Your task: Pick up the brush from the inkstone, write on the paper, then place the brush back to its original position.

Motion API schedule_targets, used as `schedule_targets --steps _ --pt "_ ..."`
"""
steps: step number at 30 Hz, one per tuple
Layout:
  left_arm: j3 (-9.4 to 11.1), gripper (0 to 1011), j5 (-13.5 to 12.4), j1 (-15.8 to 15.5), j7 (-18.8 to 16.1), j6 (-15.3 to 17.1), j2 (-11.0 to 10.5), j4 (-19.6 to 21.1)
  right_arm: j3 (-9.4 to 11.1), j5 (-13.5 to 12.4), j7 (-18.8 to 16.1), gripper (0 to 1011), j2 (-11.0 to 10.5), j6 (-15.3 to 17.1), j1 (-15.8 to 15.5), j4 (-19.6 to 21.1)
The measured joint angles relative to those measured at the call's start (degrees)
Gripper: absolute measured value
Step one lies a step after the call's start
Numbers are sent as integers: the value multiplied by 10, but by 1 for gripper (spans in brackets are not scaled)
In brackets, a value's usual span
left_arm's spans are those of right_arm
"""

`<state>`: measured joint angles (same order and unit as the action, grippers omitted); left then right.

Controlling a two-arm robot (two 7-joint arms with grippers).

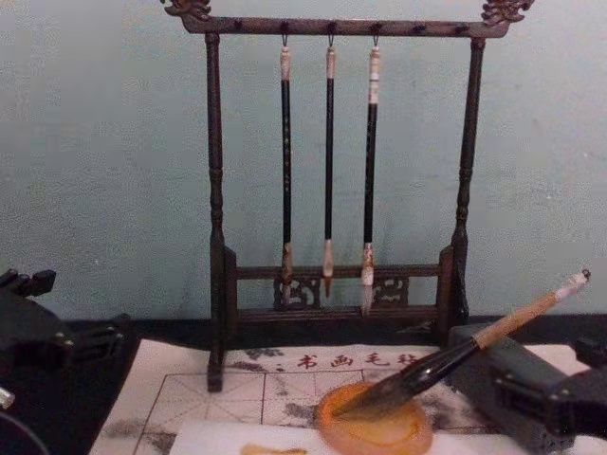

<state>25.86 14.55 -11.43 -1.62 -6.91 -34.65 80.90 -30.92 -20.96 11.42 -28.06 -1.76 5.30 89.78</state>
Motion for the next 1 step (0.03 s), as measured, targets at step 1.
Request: schedule_targets --steps 1 --pt "0 1001 0 0 0 0 0 0 0 0 0 1002 0 0 0 0"
